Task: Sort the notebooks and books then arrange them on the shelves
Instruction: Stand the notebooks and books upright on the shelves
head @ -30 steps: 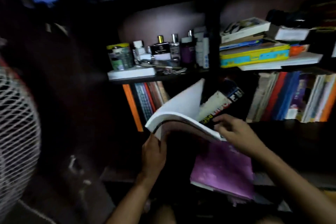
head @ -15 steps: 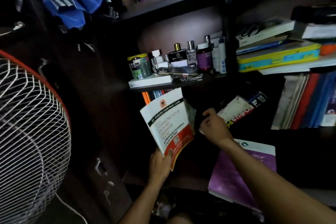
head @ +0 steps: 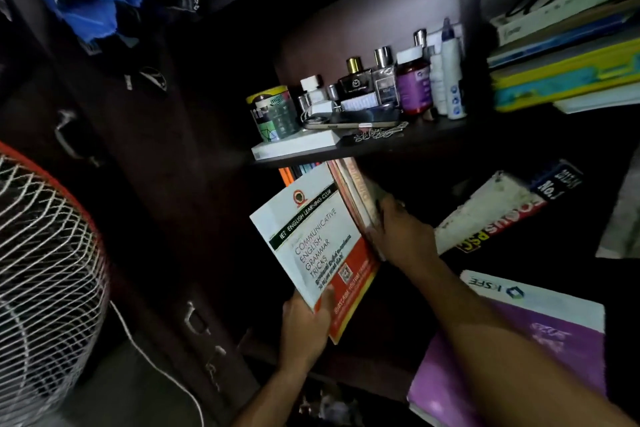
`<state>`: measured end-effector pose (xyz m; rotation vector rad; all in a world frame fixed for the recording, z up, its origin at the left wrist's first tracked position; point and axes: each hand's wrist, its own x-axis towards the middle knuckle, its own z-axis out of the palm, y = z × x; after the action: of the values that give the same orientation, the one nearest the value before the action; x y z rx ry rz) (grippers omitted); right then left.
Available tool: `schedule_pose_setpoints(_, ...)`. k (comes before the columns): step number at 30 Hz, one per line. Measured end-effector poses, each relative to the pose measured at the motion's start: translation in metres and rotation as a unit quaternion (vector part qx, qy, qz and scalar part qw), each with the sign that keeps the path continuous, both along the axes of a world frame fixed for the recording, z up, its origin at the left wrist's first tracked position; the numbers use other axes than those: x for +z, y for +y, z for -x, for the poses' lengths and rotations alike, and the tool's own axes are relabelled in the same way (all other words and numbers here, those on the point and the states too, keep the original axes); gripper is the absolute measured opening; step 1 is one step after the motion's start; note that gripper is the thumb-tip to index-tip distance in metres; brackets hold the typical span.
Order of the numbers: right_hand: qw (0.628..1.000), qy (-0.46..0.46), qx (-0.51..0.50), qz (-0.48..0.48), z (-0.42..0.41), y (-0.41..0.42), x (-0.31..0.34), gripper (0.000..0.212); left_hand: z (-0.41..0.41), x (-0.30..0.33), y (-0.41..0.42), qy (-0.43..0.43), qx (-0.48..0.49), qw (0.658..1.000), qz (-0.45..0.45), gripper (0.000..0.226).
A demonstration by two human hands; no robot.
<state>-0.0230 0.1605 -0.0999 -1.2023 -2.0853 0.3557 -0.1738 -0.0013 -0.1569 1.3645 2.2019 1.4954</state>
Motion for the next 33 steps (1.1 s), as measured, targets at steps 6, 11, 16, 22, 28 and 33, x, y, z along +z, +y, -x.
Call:
schedule_pose_setpoints(6, 1.000, 0.023, 0.002, -0.018, 0.001, 0.011, -0.003, 0.046, -0.006, -0.004, -0.004, 0.041, 0.005, 0.999, 0.016, 0.078)
schedule_pose_setpoints(11, 0.999, 0.037, 0.026, 0.004, -0.004, 0.013, 0.000, 0.039, -0.011, -0.003, -0.006, 0.046, 0.011, 0.999, 0.017, 0.093)
schedule_pose_setpoints(16, 0.997, 0.050, 0.056, 0.036, -0.011, 0.014, 0.006, 0.035, -0.013, -0.003, -0.005, 0.046, -0.020, 0.999, -0.004, 0.075)
schedule_pose_setpoints(22, 0.994, 0.084, 0.061, 0.039, -0.013, 0.012, 0.007, 0.040, -0.009, -0.005, -0.004, 0.030, -0.033, 0.999, 0.019, 0.064)
schedule_pose_setpoints(28, 0.992, 0.122, -0.014, -0.016, -0.004, 0.010, 0.002, 0.066, -0.011, -0.004, -0.003, 0.010, -0.072, 0.997, 0.036, 0.045)
schedule_pose_setpoints(33, 0.993, 0.096, -0.046, -0.058, 0.000, 0.011, -0.001, 0.090, -0.022, 0.003, 0.008, -0.018, -0.061, 0.998, 0.013, 0.040)
